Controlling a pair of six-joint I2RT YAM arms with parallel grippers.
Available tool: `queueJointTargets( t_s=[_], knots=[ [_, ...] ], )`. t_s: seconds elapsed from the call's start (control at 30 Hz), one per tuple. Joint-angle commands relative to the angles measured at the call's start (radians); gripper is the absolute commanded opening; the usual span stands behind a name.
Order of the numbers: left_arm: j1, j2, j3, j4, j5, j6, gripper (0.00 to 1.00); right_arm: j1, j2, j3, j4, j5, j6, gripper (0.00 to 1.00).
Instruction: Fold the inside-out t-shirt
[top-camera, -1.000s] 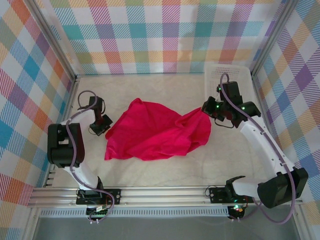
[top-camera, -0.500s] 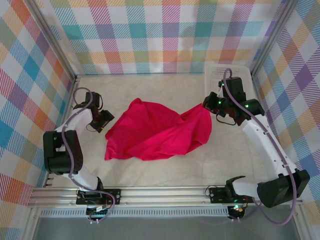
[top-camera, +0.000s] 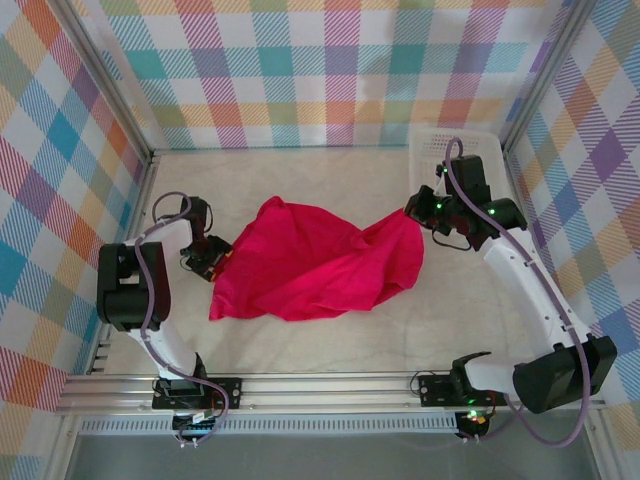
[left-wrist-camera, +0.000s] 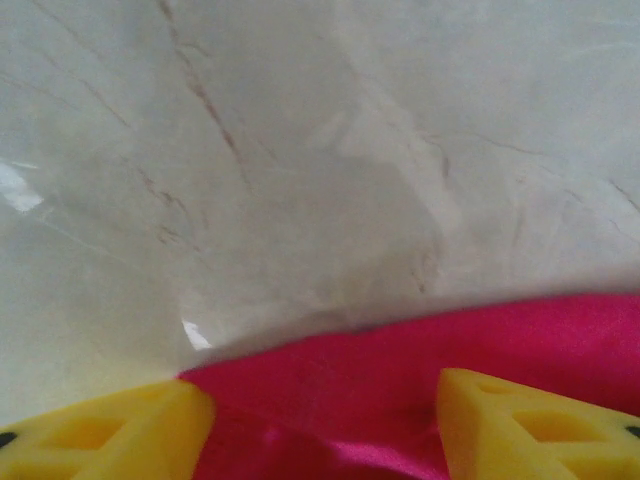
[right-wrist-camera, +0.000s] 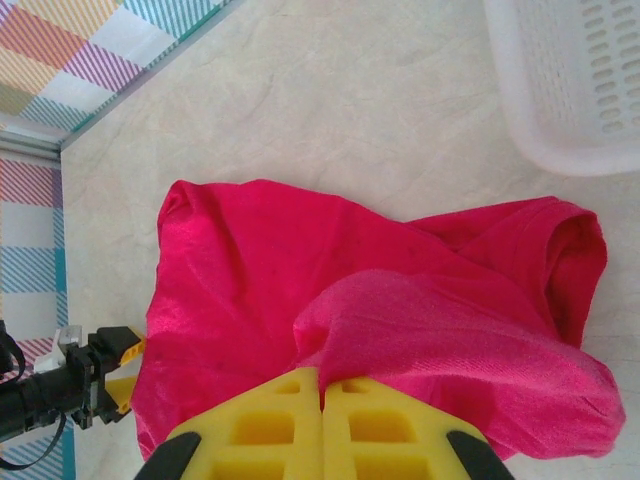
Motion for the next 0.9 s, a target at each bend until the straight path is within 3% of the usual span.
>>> queueJointTargets(
  t_s=[0.0,0.1,0.2,0.37,0.57,0.87],
  knots=[
    [-0.014,0.096,0.003,0.017,-0.038,0.000,0.54,-0.008,0.007,-0.012,0.027,-0.031,-0.002,0.00],
    [-0.017,0.116,0.012,0.012,-0.054,0.010,0.31,-0.008,0.006,-0.026,0.037,-0.044,0.003,0.00],
    [-0.021,0.091,0.023,-0.003,-0.060,0.022,0.00,-0.007,0.006,-0.030,0.041,-0.049,0.003,0.00],
    [-0.022,-0.031,0.164,-0.165,-0.114,0.065,0.00,-0.008,0.011,0.085,-0.013,-0.009,-0.050,0.00],
    [0.022,-0.239,0.530,-0.399,-0.193,0.117,0.00,-0.039,-0.015,0.356,-0.116,0.073,-0.131,0.00],
    [0.083,-0.474,0.839,-0.418,-0.241,0.153,0.00,-0.043,-0.109,0.613,-0.220,0.088,-0.168,0.00]
  ],
)
